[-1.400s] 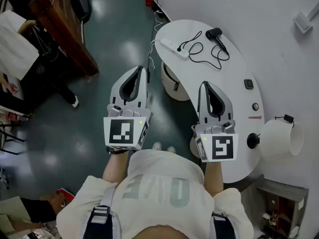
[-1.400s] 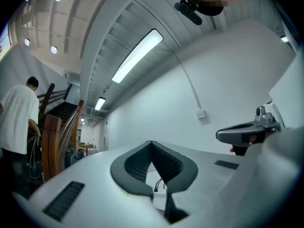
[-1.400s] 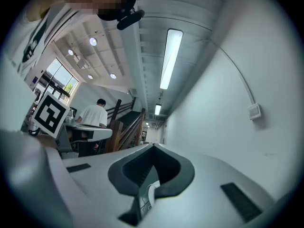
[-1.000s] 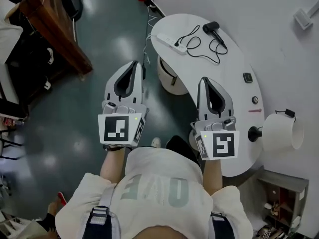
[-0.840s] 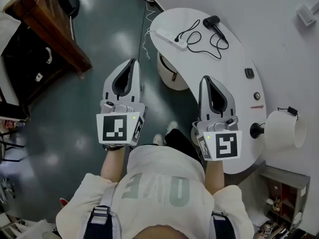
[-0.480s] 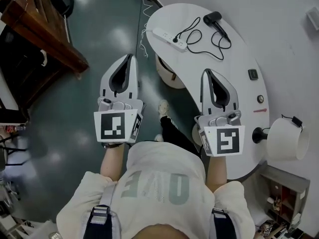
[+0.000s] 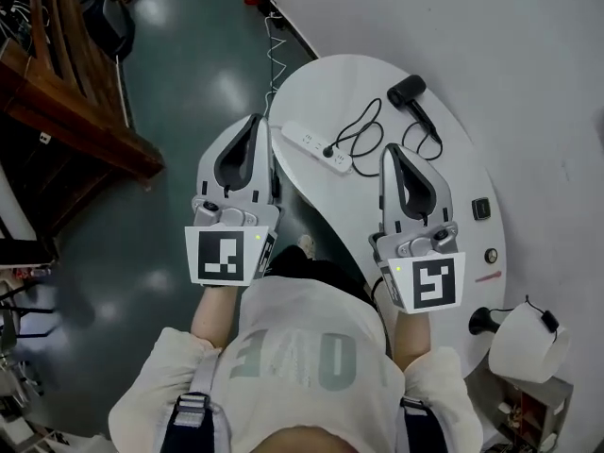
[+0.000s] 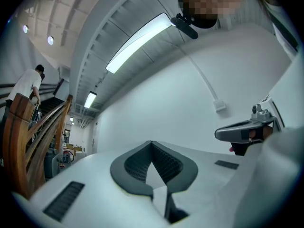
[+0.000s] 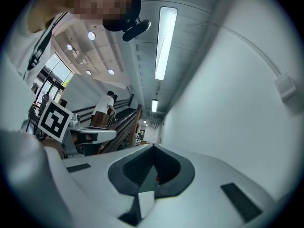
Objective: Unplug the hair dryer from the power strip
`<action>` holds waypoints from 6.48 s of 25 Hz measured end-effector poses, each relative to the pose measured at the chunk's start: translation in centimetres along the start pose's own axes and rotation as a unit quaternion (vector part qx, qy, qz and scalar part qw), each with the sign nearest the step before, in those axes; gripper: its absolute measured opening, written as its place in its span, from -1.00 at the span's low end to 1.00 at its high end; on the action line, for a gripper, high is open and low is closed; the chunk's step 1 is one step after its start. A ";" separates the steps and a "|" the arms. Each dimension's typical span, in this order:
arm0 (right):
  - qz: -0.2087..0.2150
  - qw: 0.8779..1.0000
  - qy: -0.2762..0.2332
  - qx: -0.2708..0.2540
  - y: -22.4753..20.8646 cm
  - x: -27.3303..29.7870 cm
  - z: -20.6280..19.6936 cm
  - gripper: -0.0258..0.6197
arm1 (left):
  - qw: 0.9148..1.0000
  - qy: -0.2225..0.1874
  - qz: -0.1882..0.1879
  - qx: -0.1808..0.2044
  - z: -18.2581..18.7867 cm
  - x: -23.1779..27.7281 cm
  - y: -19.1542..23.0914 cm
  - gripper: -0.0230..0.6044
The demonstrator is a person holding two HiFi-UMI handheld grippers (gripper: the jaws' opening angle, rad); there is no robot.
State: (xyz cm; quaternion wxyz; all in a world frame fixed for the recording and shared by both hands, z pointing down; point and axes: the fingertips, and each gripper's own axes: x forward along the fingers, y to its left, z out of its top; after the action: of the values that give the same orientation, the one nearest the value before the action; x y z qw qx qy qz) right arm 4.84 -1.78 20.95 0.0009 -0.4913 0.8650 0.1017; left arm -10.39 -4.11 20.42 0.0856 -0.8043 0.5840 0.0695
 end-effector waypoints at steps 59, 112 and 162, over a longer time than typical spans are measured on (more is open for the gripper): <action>-0.112 0.977 0.167 0.078 -3.1 5.8 -11.8 -0.91 | 0.462 0.412 -0.660 0.425 -39.5 3.5 -6.3 -0.22; -0.019 0.929 0.323 0.178 3.3 9.1 -33.7 -0.77 | 0.451 0.422 -0.660 0.428 -40.2 2.7 -7.0 -0.22; -0.215 0.861 0.281 0.365 -7.8 -1.1 -36.7 -0.75 | 0.411 0.442 -0.654 0.456 -40.5 2.1 -6.6 -0.21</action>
State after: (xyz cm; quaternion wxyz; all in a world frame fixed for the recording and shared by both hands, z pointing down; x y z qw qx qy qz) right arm 15.65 -11.24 55.66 -0.0407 -0.6374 0.6767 -0.3662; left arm -2.99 -12.93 59.85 0.1895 -0.7044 -0.2163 -0.6490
